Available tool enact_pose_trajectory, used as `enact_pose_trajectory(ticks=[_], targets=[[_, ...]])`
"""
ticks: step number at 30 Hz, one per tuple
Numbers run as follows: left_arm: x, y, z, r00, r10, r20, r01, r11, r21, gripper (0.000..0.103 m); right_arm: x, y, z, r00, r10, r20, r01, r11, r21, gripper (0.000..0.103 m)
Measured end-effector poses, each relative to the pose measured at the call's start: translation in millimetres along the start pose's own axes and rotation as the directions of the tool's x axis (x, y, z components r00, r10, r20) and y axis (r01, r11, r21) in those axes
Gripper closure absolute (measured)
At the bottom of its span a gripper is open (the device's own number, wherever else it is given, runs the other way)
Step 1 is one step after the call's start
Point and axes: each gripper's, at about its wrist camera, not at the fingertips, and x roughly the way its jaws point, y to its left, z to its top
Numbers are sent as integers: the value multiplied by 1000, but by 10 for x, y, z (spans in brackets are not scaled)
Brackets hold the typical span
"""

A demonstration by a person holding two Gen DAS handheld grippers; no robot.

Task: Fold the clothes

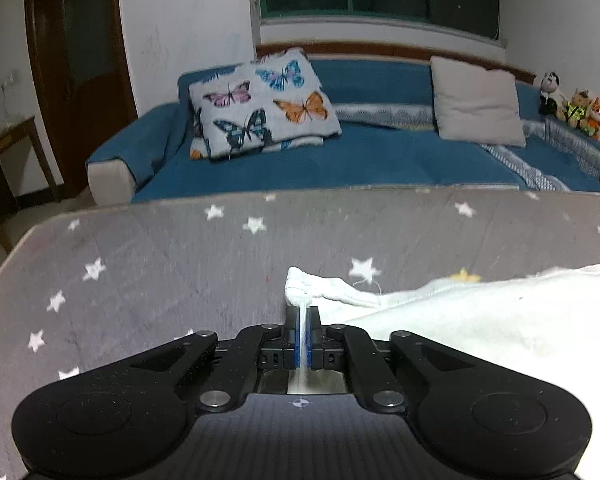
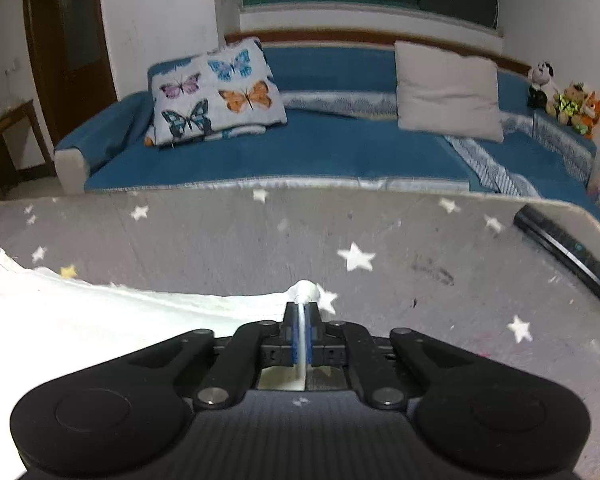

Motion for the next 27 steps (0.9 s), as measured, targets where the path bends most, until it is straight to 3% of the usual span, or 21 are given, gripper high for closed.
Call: enact_pose_trajectory(ticks=[3,7,11,21,27], targets=[[-72,57,-18,1000,3,-8,-3,1000,-19,92,-94,-22,-14,1000,11,-2,-11,1000,-4,94],[-325,82,-44,1000,-6,1,6,1000,-11,69,-307,-25,-63,999,35,-11,-35,999,-20,87],[-650,33,-150,1000,-21,9,21,999,48,60,-602,0,-145,997,71,-30,-72,996,-49,87],[-1503,82,-818,998,-53,-14,54,989,134,52,-1256,-50,-845,984,112,-135,-122,991,-62,84],[-1958,274,-1305,1000,2,15,-4,991,136,51,-1673,-233,-1337,982,128,-141,-129,992,-2,79]])
